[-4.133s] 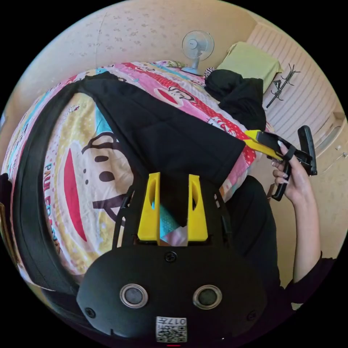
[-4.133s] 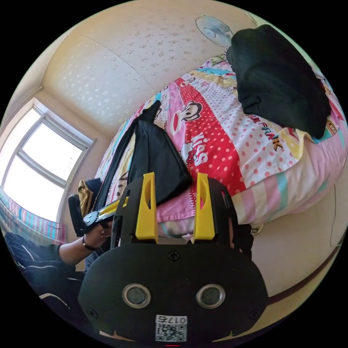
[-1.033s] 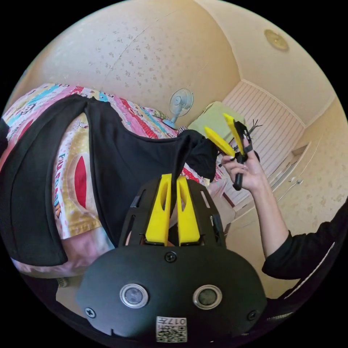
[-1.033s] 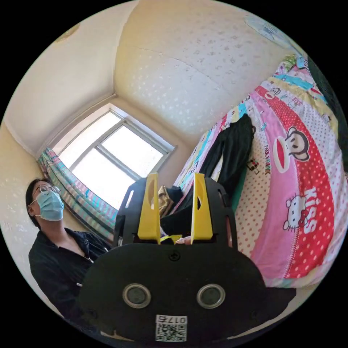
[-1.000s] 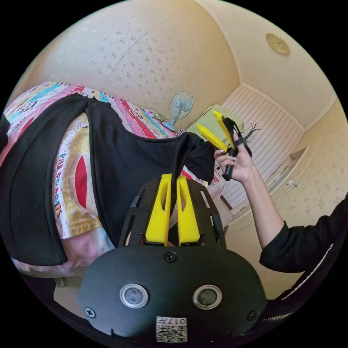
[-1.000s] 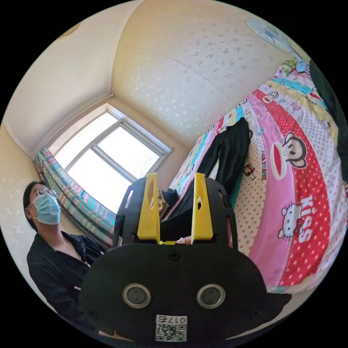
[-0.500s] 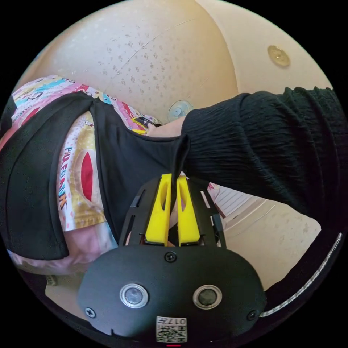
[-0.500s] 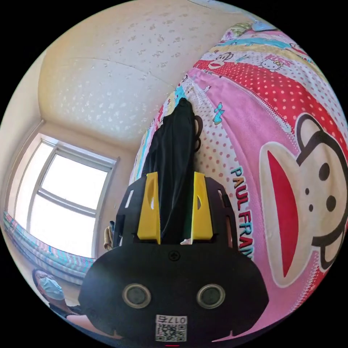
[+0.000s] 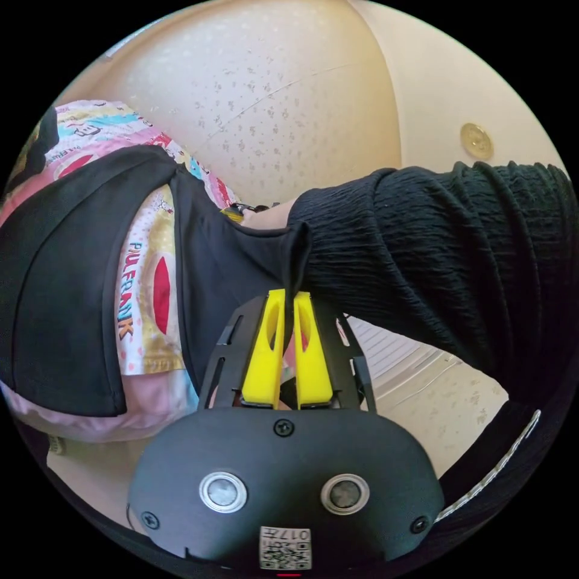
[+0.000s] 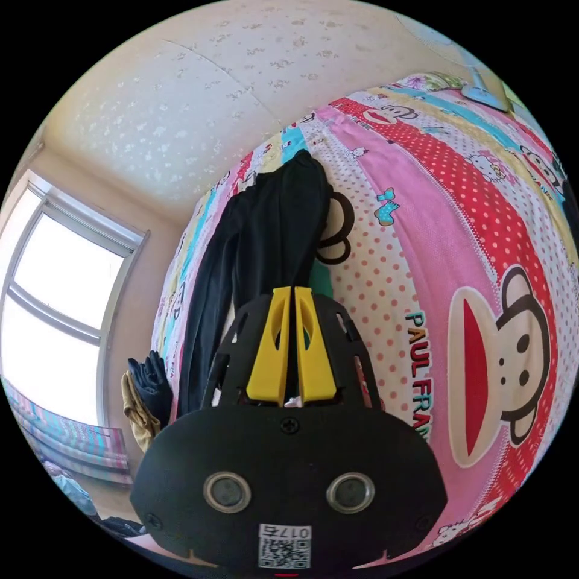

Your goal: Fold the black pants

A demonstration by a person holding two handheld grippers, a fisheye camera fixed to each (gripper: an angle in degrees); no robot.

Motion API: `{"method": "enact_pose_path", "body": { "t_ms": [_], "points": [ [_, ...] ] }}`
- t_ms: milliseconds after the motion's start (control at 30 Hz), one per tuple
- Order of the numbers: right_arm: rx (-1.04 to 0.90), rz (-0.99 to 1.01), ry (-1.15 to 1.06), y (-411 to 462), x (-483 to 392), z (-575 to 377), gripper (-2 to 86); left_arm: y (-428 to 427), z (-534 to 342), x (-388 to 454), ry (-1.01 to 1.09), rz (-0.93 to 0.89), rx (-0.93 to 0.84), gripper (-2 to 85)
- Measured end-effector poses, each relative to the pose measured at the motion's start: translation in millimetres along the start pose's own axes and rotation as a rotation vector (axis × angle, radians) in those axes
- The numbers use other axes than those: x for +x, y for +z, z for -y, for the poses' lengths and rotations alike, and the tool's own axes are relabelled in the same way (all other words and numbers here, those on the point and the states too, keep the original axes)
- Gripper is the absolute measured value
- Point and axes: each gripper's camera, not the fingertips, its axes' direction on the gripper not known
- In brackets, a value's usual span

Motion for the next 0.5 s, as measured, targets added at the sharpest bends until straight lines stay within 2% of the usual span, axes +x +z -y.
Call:
{"method": "enact_pose_path", "body": {
  "t_ms": [200, 333, 500],
  "points": [
    [0.038, 0.097, -0.091, 24, -70, -2, 1.4, -54, 4, -14, -0.075, 0.031, 0.132, 1.4],
    [0.049, 0.243, -0.043, 76, -114, -13, 1.3, -100, 8, -40, -0.159, 0.073, 0.229, 1.8],
    [0.051, 0.297, 0.020, 153, -154, -51, 1.2, -161, -3, -90, -0.313, 0.136, 0.283, 2.1]
  ]
}}
